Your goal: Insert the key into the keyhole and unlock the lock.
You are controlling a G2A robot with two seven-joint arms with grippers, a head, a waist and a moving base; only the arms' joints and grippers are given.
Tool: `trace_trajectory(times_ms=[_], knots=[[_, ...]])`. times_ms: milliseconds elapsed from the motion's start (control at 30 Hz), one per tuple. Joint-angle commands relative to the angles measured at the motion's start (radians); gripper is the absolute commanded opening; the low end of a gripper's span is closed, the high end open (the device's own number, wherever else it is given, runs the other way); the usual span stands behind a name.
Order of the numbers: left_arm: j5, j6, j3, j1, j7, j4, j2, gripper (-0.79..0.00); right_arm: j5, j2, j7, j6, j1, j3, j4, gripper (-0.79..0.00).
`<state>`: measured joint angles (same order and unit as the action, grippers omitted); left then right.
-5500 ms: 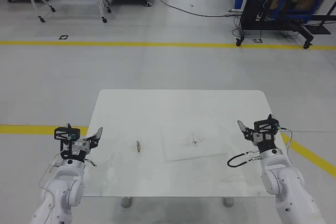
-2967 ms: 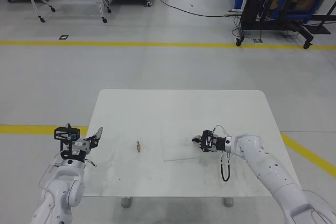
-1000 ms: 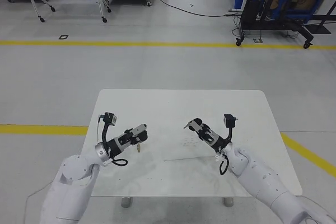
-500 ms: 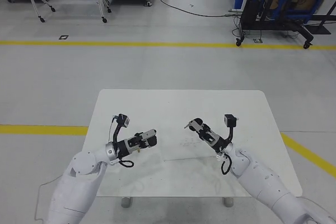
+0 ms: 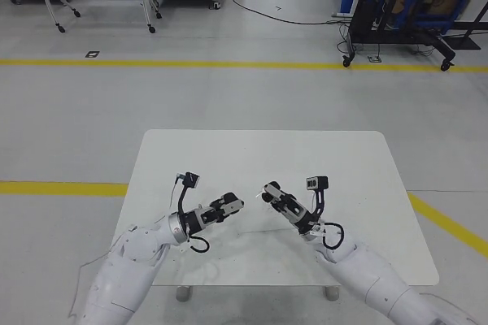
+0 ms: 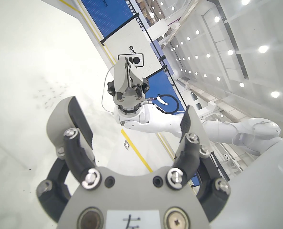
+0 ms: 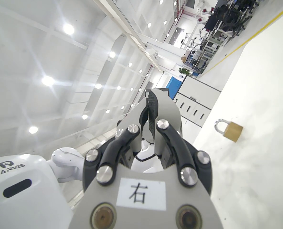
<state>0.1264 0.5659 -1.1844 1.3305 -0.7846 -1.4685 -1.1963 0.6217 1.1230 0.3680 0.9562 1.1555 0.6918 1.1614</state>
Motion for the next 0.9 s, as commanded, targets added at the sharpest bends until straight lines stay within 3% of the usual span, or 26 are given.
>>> trace_trajectory(times_ms=[0,33,133,433,867], knots=[[-0.016,-0.007,0.004,-0.005,0.016,0.003,0.000,-0.240,0.033,0.004,0.045,-0.009,-0.004,-0.002,-0.003,-0.785],[-0.024,-0.012,0.006,-0.006,0.026,0.003,0.000,-0.246,0.043,0.007,0.060,-0.011,-0.005,-0.003,-0.007,-0.785],[-0.037,-0.029,0.012,-0.007,0.051,0.003,-0.001,-0.397,0.029,0.014,0.083,-0.020,-0.014,0.000,-0.029,-0.785],[-0.083,-0.070,0.049,-0.004,0.113,-0.007,-0.006,-0.443,-0.069,0.047,0.029,-0.031,-0.019,-0.002,-0.051,-0.785],[-0.172,-0.090,0.057,-0.005,0.163,-0.013,-0.003,-0.600,-0.117,0.078,0.004,-0.050,-0.018,0.018,-0.089,-0.785]])
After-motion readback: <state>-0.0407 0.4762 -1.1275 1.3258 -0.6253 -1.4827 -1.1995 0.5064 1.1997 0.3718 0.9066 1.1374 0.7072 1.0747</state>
